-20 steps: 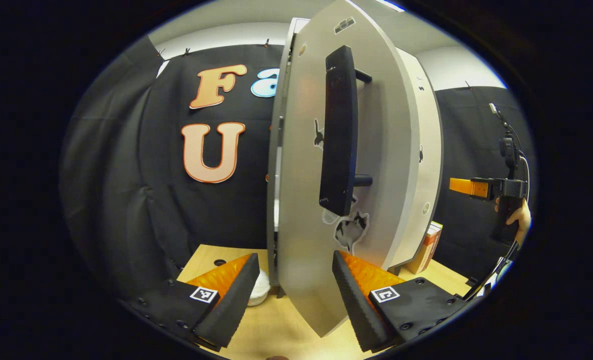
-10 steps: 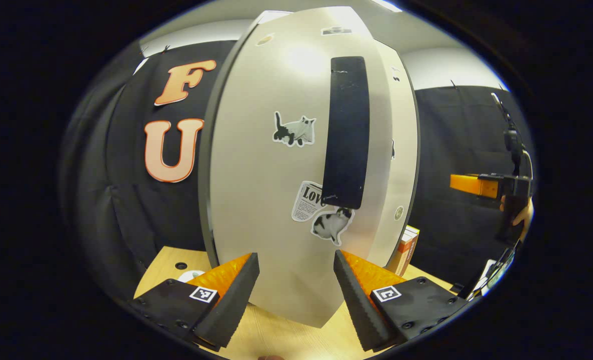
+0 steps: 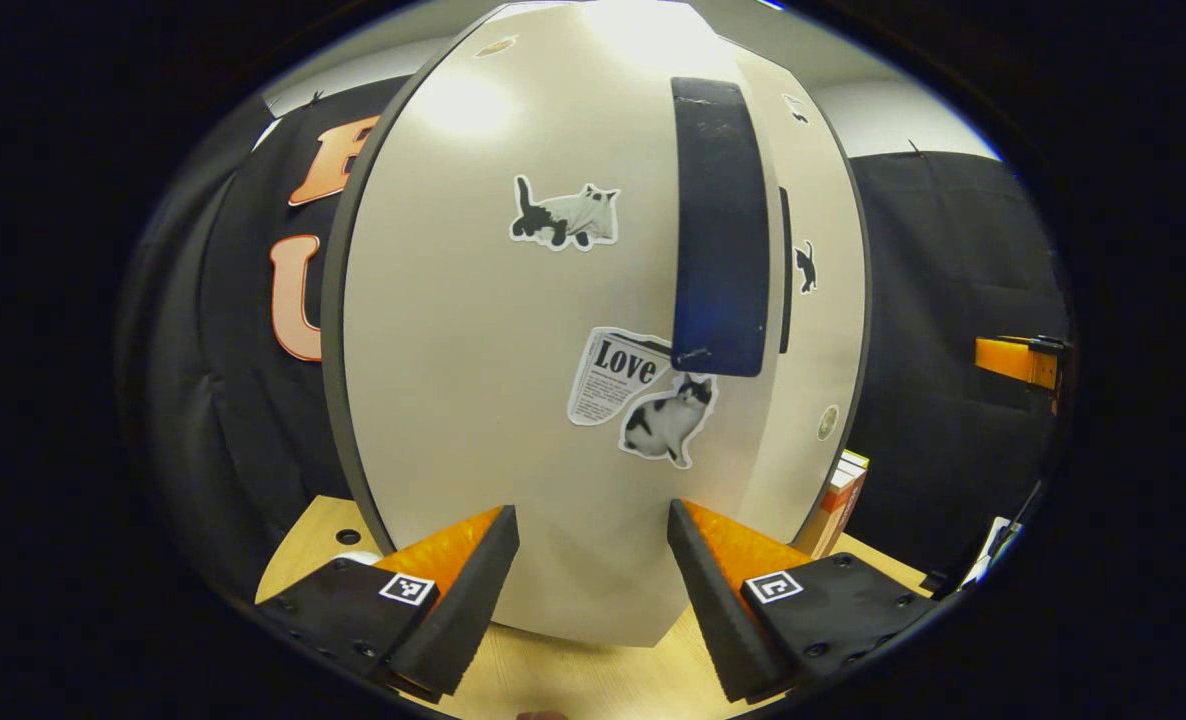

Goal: Grab one shoe with the right hand and put it into the shoe cabinet, grab the other shoe with the left hand and put it into the shoe cabinet; then close the right door with the right hand and the left door with the left hand.

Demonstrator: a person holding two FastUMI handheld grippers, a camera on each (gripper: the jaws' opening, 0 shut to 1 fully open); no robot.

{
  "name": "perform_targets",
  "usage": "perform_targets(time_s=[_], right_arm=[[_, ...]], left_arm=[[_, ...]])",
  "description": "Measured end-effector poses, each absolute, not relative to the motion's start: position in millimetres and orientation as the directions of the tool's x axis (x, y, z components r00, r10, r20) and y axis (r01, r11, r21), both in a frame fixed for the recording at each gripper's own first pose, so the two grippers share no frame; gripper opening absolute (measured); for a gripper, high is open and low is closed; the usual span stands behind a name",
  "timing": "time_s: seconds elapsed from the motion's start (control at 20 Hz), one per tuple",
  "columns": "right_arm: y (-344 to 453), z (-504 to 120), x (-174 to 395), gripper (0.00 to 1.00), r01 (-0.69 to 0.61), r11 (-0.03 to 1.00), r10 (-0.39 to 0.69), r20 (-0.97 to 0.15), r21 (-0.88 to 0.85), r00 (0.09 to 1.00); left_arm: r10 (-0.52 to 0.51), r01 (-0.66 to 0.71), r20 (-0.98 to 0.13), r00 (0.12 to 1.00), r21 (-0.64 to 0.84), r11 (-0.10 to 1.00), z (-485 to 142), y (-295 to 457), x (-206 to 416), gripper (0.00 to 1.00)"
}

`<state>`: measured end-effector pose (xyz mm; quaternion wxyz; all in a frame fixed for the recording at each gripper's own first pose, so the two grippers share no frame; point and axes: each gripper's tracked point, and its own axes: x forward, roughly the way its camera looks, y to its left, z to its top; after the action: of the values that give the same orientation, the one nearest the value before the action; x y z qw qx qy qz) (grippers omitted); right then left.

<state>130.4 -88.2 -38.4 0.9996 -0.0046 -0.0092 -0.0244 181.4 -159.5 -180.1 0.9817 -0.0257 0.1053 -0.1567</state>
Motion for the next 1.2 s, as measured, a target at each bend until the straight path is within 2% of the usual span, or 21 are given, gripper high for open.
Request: perform_targets(time_s=[0.05,0.15,0.2,0.7,1.2], right_arm=[[-91,-37,132,0.92,0.049,0.999,-0.049,0.020,-0.002,0.999],[-97,-35,135,0.92,0.048,0.999,-0.048,0.024,0.015,0.999],[-99,-34,139,0.92,0.048,0.999,-0.048,0.026,0.022,0.998],[-120,-32,155,0.92,0.038,0.998,-0.040,0.033,0.052,0.999],[-117,-37,158,0.92,-0.009,0.998,0.008,0.020,0.060,1.000]], left_arm=[[-0.305,0.294,-0.198,0.932,-0.083,0.952,-181,-159,185,0.99],[-0.290,0.280,-0.195,0.937,-0.078,0.957,-182,-160,190,0.95],[-0.283,0.274,-0.195,0.939,-0.073,0.959,-182,-161,193,0.99],[-0.206,0.202,-0.194,0.959,-0.041,0.979,-185,-166,219,0.97],[-0.129,0.127,-0.217,0.968,-0.023,0.992,-184,-162,216,0.99]])
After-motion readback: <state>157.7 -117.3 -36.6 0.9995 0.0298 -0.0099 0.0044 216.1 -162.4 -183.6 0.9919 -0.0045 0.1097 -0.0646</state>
